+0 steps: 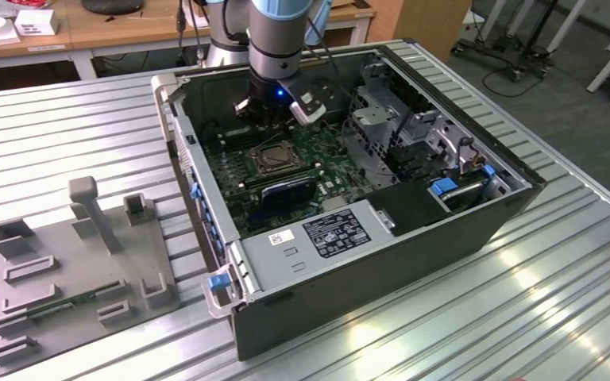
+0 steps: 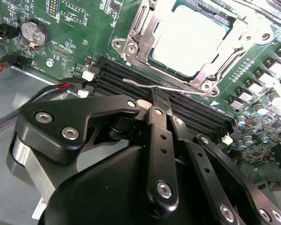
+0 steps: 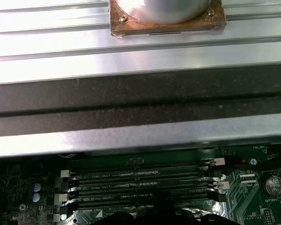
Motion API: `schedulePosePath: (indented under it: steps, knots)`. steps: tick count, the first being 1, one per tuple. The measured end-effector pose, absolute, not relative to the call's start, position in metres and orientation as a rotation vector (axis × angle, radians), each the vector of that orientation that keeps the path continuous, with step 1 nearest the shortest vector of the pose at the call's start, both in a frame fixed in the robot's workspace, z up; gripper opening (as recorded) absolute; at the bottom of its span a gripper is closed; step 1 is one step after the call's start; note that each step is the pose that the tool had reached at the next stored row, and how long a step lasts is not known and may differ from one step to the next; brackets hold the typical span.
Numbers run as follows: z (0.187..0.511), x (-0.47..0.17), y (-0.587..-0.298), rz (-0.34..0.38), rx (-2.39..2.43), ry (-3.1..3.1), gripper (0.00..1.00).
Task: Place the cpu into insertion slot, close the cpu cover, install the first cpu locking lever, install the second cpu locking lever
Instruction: 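Install the first cpu locking lever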
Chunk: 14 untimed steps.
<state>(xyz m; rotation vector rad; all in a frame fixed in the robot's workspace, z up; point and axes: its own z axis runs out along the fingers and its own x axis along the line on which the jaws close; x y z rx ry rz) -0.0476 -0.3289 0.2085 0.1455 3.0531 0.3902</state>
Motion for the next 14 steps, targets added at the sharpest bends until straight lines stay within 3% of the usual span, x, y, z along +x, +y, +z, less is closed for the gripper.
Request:
schedulePosePath:
  steps: [14]
  knots:
    - [0.2057, -0.0442, -0.3289, 0.390, 0.146, 3.053, 0.11]
